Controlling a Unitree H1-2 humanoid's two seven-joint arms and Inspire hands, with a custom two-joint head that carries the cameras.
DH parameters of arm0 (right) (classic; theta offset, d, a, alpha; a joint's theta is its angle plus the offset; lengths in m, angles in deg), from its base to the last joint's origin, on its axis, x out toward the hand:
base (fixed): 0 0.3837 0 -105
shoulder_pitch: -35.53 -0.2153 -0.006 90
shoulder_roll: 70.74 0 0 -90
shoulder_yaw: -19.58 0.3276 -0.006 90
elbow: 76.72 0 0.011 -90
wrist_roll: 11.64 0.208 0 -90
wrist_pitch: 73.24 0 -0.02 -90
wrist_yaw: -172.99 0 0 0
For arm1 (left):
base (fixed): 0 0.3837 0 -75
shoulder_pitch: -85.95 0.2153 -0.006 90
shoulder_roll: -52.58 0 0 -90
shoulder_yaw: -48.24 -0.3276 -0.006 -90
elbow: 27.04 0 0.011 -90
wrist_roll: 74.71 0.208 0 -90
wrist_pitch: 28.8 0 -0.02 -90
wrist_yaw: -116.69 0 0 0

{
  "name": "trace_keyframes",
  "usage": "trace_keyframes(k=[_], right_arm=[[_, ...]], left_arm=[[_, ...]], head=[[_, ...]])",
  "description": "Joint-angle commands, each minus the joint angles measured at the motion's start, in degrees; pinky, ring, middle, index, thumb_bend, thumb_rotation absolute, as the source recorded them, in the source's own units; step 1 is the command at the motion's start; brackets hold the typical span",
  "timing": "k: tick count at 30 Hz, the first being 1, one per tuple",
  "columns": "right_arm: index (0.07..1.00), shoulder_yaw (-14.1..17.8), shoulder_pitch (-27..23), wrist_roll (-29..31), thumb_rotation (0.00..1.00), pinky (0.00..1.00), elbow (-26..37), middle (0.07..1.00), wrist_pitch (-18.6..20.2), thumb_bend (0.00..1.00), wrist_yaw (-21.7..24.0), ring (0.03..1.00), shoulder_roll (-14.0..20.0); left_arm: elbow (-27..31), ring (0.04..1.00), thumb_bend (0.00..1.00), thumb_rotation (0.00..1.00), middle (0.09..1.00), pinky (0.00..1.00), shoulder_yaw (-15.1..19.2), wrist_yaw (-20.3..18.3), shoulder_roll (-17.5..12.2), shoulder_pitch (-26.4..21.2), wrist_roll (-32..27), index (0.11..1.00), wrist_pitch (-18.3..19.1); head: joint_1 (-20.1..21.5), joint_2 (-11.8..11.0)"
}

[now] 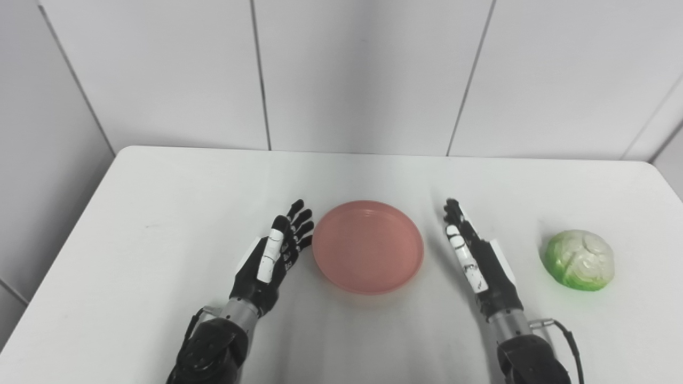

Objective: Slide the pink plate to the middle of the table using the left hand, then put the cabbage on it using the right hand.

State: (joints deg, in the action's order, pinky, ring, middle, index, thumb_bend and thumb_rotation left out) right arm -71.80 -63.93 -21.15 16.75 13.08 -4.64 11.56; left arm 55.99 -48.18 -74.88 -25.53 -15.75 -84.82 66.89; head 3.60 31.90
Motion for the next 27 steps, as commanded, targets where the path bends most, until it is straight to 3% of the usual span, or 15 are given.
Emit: trace_keyframes(k=[1,4,6,10,13,19,20,27], right_arm=[[0.944,0.14,-2.37,-2.2,1.0,0.91,3.18,0.936,-1.57,0.61,-1.13,0.927,0.81],[0.947,0.17,-4.36,-3.08,0.96,0.86,5.88,0.935,-2.41,0.6,-0.82,0.905,2.02],[0.933,0.26,-5.5,-5.71,0.96,0.8,8.13,0.919,-1.63,0.64,-1.34,0.878,2.71],[0.915,0.41,-7.51,-13.06,0.97,0.8,12.21,0.891,-0.8,0.68,-2.03,0.842,5.0],[0.918,0.95,-9.12,-17.31,0.97,0.78,16.09,0.895,2.92,0.73,0.02,0.843,7.43],[0.904,2.2,-12.36,-20.48,0.85,0.76,20.43,0.892,9.13,0.81,4.88,0.849,11.77],[0.908,2.73,-12.69,-21.34,0.8,0.77,20.48,0.894,9.6,0.83,5.24,0.862,12.93],[0.924,5.43,-13.03,-24.12,0.72,0.78,19.25,0.907,11.16,0.88,5.7,0.873,17.26]], left_arm=[[-0.8,0.962,0.84,1.0,0.974,0.98,0.45,-0.79,-1.09,1.64,0.31,0.978,0.26],[-0.79,0.961,0.85,0.99,0.973,0.98,1.31,-1.18,-1.56,2.07,-0.08,0.973,0.7],[-1.08,0.958,0.86,0.99,0.972,0.97,1.84,-1.5,-1.97,2.24,-0.13,0.97,0.83],[-2.45,0.95,0.85,0.98,0.966,0.96,2.87,-2.83,-2.78,2.34,-0.74,0.965,-0.46],[-3.36,0.938,0.85,0.98,0.956,0.94,3.57,-3.22,-3.17,2.36,-0.96,0.953,-1.29],[-6.04,0.935,0.88,0.96,0.952,0.93,5.09,-5.29,-4.61,1.87,-2.25,0.945,-3.4],[-6.45,0.935,0.87,0.96,0.953,0.94,5.37,-5.69,-4.87,1.89,-2.76,0.944,-3.56],[-9.32,0.93,0.87,0.95,0.946,0.92,6.5,-7.75,-6.22,1.5,-4.0,0.938,-5.19]], head=[[1.85,-0.38],[4.42,-0.91],[5.37,-1.14],[8.34,-2.03],[10.94,-1.97],[14.79,-1.96],[15.89,-1.98],[18.09,-2.02]])
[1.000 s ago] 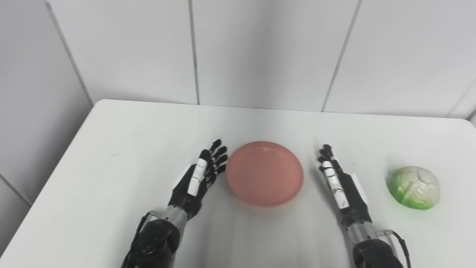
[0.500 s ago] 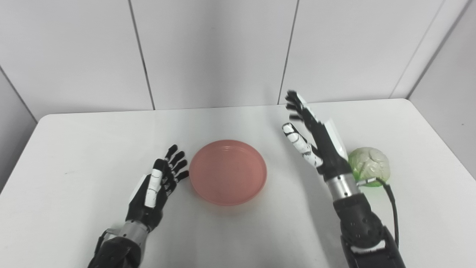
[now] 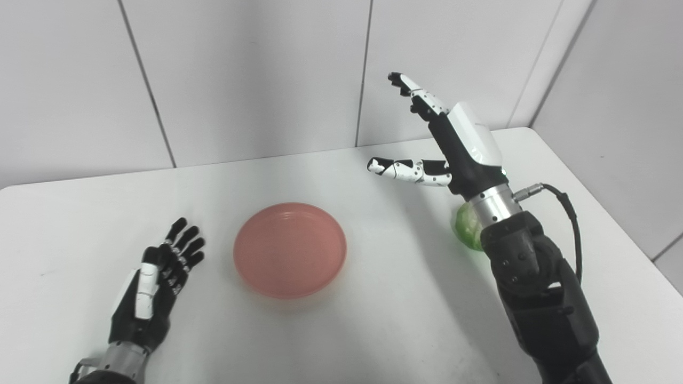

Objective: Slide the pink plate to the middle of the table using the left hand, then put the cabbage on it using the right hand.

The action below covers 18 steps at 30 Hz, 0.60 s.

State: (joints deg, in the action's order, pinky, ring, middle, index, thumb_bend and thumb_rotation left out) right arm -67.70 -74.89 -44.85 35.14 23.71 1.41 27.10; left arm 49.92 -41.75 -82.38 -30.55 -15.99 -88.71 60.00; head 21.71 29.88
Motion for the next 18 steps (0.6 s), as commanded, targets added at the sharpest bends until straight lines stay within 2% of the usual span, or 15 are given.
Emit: trace_keyframes(k=[1,4,10,14,18], right_arm=[[0.925,1.89,-1.92,-0.42,0.71,0.78,0.45,0.908,0.56,0.88,-0.52,0.877,2.37],[0.935,4.01,-1.13,-0.99,0.7,0.82,-0.01,0.919,3.65,0.92,0.04,0.895,3.79],[0.968,5.86,0.29,-1.62,0.66,0.84,-1.22,0.95,7.95,0.96,2.87,0.919,7.6],[0.982,5.84,1.85,-1.25,0.63,0.82,-4.41,0.96,6.98,0.98,2.55,0.92,9.83],[0.993,5.62,2.85,-1.61,0.63,0.81,-5.66,0.973,8.37,1.0,3.77,0.923,11.71]], left_arm=[[-3.67,0.932,0.86,0.95,0.948,0.93,0.17,-0.46,-1.35,1.63,0.0,0.94,1.4],[-5.41,0.926,0.87,0.95,0.941,0.91,0.48,-1.34,-1.8,1.25,-0.21,0.935,0.36],[-7.02,0.927,0.88,0.94,0.941,0.92,0.68,-2.32,-2.63,0.99,-0.46,0.933,-0.97],[-7.15,0.916,0.88,0.93,0.93,0.9,1.12,-2.71,-2.76,1.06,-1.34,0.919,-0.53],[-6.33,0.914,0.87,0.93,0.927,0.89,1.02,-2.92,-3.14,1.31,-1.72,0.917,0.39]], head=[[0.09,0.02],[0.54,0.05],[1.31,0.48],[1.72,0.76],[1.77,0.98]])
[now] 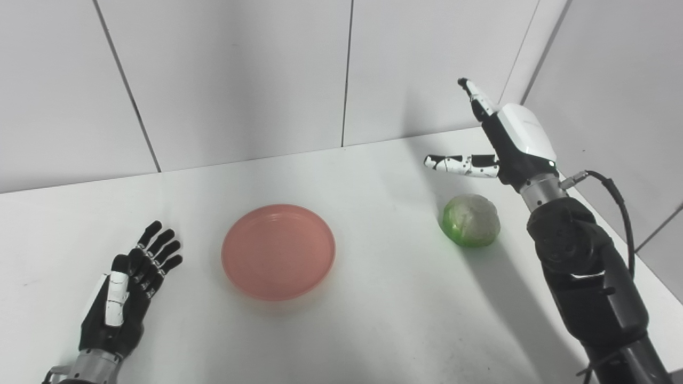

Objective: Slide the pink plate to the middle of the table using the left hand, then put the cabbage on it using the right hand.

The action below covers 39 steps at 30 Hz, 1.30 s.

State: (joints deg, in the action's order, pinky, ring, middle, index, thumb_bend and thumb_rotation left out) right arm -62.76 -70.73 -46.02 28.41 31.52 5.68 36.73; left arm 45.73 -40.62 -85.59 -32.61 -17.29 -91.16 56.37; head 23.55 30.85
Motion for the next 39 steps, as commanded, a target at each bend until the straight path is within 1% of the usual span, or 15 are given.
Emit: trace_keyframes(k=[1,3,4,6,9,11,13,17,21,23,25,26,29,33,39], right_arm=[[0.993,0.85,-1.22,-0.26,0.63,0.81,0.73,0.974,1.08,1.0,-0.25,0.923,2.32],[0.994,1.02,-0.99,-0.05,0.65,0.83,-0.04,0.978,1.73,1.0,-0.09,0.934,2.82],[0.995,0.95,-0.83,-0.36,0.67,0.82,-0.49,0.976,2.14,1.0,-0.07,0.931,3.15],[0.992,0.99,-0.48,-0.29,0.68,0.81,-1.67,0.971,2.21,1.0,-0.32,0.918,3.74],[0.995,1.36,0.26,0.87,0.66,0.8,-2.65,0.975,3.2,1.0,0.42,0.91,4.34],[1.0,1.69,0.66,2.25,0.63,0.82,-3.41,0.988,4.32,1.0,1.42,0.928,4.5],[1.0,1.93,0.79,3.94,0.62,0.83,-4.57,0.993,4.23,1.0,1.94,0.937,4.64],[1.0,1.43,0.78,4.71,0.62,0.84,-7.31,0.991,4.23,1.0,1.16,0.945,4.71],[1.0,0.78,0.49,5.15,0.62,0.79,-10.08,0.993,3.55,1.0,0.8,0.92,4.99],[1.0,0.6,0.4,5.76,0.63,0.79,-11.28,0.995,3.27,1.0,1.03,0.925,5.32],[1.0,0.62,0.39,6.56,0.62,0.79,-11.66,0.997,3.46,1.0,1.17,0.928,5.37],[1.0,0.69,0.44,7.03,0.6,0.81,-11.58,0.999,3.91,1.0,1.41,0.943,5.33],[1.0,0.3,0.76,7.55,0.6,0.84,-11.3,1.0,4.81,1.0,2.07,0.959,5.73],[1.0,-0.48,1.38,7.46,0.61,0.85,-11.0,0.998,4.36,1.0,2.05,0.958,6.14],[1.0,-1.04,1.89,8.27,0.61,0.86,-10.84,0.992,3.82,1.0,2.38,0.955,6.55]], left_arm=[[-2.14,0.913,0.87,0.94,0.927,0.89,-0.06,0.27,-1.07,2.59,0.52,0.917,4.06],[-2.2,0.915,0.86,0.93,0.929,0.89,0.03,-0.05,-1.15,2.52,-0.05,0.92,4.28],[-2.33,0.916,0.86,0.93,0.931,0.89,0.07,-0.24,-1.23,2.47,-0.26,0.922,4.3],[-2.65,0.916,0.86,0.93,0.931,0.89,0.07,-0.4,-1.39,2.39,-0.49,0.922,4.25],[-3.2,0.915,0.87,0.93,0.929,0.89,-0.07,-0.63,-1.79,2.26,-0.53,0.922,3.83],[-3.44,0.915,0.87,0.93,0.93,0.89,-0.03,-0.93,-2.04,2.16,-0.81,0.922,3.9],[-3.62,0.914,0.87,0.92,0.929,0.89,0.18,-1.07,-2.12,2.09,-1.12,0.92,4.13],[-4.52,0.911,0.86,0.92,0.928,0.89,0.31,-1.72,-2.43,1.79,-1.75,0.922,4.03],[-5.69,0.912,0.86,0.92,0.929,0.89,0.46,-1.61,-2.45,1.48,-1.62,0.924,3.38],[-6.32,0.919,0.86,0.94,0.936,0.9,0.28,-2.33,-2.79,1.26,-1.59,0.931,2.99],[-6.66,0.919,0.85,0.93,0.936,0.9,0.43,-2.64,-2.84,1.15,-1.8,0.932,2.99],[-6.94,0.912,0.86,0.92,0.93,0.89,0.53,-2.67,-2.84,1.05,-1.87,0.926,2.95],[-6.79,0.904,0.87,0.91,0.922,0.88,0.46,-2.31,-2.88,1.03,-1.51,0.919,2.93],[-5.93,0.907,0.87,0.91,0.922,0.89,0.35,-1.48,-2.82,1.28,-1.22,0.917,3.64],[-6.49,0.917,0.86,0.9,0.932,0.91,0.27,-2.1,-3.01,1.18,-1.8,0.927,3.88]], head=[[-0.19,0.17],[-0.06,0.1],[0.03,0.09],[0.14,0.11],[0.5,0.22],[0.75,0.34],[1.01,0.5],[1.47,0.73],[1.64,0.89],[1.72,0.91],[1.88,1.01],[1.88,1.01],[2.05,1.09],[2.18,1.27],[2.35,1.45]])
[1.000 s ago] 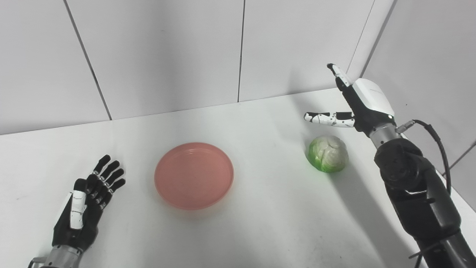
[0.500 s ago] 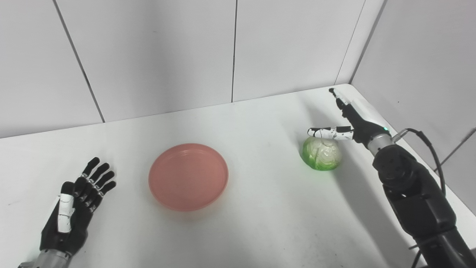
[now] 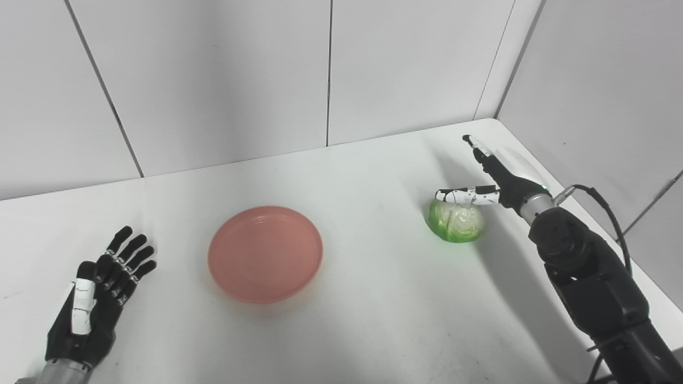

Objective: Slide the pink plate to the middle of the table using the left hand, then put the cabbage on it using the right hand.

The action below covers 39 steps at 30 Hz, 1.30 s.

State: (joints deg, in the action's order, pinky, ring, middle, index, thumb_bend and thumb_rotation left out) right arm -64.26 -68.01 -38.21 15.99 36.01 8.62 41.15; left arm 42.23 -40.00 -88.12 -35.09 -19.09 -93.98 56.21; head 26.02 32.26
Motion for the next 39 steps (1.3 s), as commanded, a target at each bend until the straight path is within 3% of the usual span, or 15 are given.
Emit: trace_keyframes(k=[1,9,18,27,35,39], right_arm=[[1.0,0.28,-0.85,0.32,0.61,0.87,1.52,0.99,-0.35,1.0,-0.4,0.954,2.28],[1.0,0.03,-0.34,0.97,0.62,0.87,0.43,0.995,-1.3,1.0,-0.38,0.957,3.12],[0.995,-0.19,1.17,1.26,0.62,0.84,2.65,0.988,1.0,1.0,1.12,0.953,3.81],[0.99,-0.96,1.48,1.13,0.61,0.82,1.46,0.971,-0.59,1.0,0.8,0.93,3.66],[0.986,-1.91,1.05,1.21,0.6,0.87,0.52,0.968,0.21,1.0,1.28,0.942,3.47],[0.976,-2.62,0.19,1.26,0.59,0.85,-1.51,0.964,0.01,1.0,0.93,0.942,3.18]], left_arm=[[-3.17,0.919,0.85,0.9,0.934,0.91,-0.33,0.32,-0.55,2.93,0.9,0.93,4.1],[-3.53,0.911,0.86,0.9,0.922,0.91,-0.69,0.88,-0.69,2.75,1.74,0.915,3.86],[-4.21,0.923,0.87,0.9,0.933,0.92,-1.16,0.45,-1.31,2.4,2.07,0.927,3.44],[-4.15,0.912,0.87,0.88,0.922,0.91,-0.62,0.39,-0.98,2.49,1.0,0.92,4.04],[-3.05,0.918,0.87,0.9,0.929,0.91,-1.1,0.9,-1.27,2.8,1.92,0.924,4.48],[-2.46,0.911,0.87,0.89,0.923,0.9,-1.05,1.21,-1.11,3.0,1.77,0.917,4.8]], head=[[-0.11,0.05],[-0.13,0.32],[0.08,0.47],[0.14,0.85],[0.08,1.09],[-0.04,1.24]])
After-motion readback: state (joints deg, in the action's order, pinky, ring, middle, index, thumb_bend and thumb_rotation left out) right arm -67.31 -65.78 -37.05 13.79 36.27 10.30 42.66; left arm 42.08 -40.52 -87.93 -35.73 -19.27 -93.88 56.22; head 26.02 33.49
